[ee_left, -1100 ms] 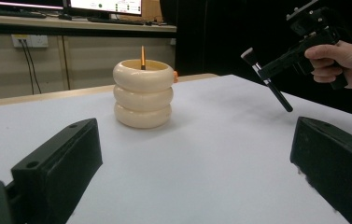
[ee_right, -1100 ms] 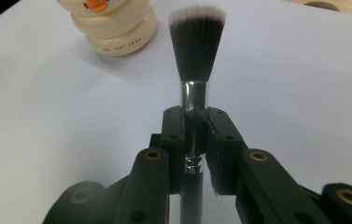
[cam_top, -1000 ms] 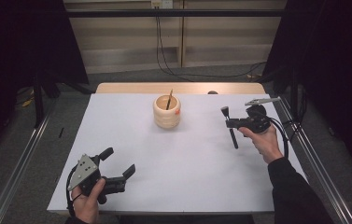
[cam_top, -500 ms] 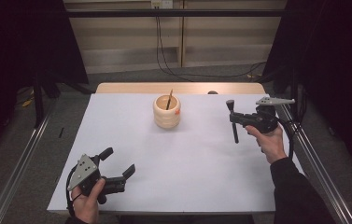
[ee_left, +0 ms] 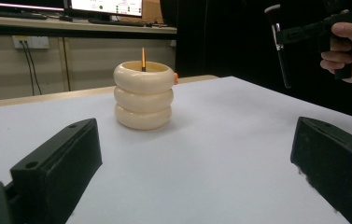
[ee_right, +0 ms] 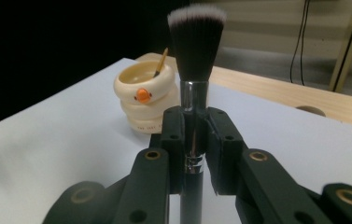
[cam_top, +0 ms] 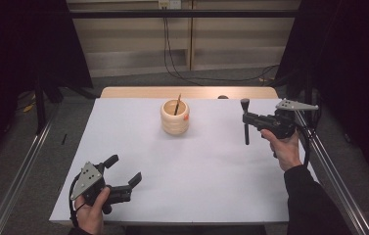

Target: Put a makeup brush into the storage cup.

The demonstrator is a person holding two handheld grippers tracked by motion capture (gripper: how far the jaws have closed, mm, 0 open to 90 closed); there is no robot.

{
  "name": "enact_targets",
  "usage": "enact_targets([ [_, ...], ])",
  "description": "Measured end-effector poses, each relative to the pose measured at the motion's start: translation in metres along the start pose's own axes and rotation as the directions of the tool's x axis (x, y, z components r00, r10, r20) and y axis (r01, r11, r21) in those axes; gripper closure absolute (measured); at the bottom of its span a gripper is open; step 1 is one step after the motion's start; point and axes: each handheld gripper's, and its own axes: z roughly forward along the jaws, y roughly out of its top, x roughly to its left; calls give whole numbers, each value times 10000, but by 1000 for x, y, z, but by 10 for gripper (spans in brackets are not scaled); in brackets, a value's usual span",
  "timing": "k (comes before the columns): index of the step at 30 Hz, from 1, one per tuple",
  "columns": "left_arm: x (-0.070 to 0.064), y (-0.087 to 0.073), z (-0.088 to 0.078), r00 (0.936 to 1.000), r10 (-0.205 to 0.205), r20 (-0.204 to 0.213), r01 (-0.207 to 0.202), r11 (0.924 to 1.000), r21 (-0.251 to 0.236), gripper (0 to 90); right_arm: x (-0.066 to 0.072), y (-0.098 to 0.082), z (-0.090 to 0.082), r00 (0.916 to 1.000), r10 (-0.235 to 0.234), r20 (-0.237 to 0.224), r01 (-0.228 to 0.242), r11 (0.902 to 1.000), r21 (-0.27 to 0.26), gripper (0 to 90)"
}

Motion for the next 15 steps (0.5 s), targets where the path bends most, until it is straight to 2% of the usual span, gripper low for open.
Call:
enact_targets([
  [8, 1, 0, -1, 10000, 39, 84, -39, 10000, 22, 18, 2, 5, -7, 9993, -127, -339, 99, 9967, -811, 787],
  [9, 0, 0, 0, 10000, 27, 85, -27, 10000, 3, 18, 3, 6, -7, 9989, -153, -447, 114, 9962, -860, 787],
  [15, 0, 0, 0, 9999, -91, 122, 91, 10000, -24, 18, 2, 6, -7, 9989, -127, -445, 90, 9966, -819, 787],
])
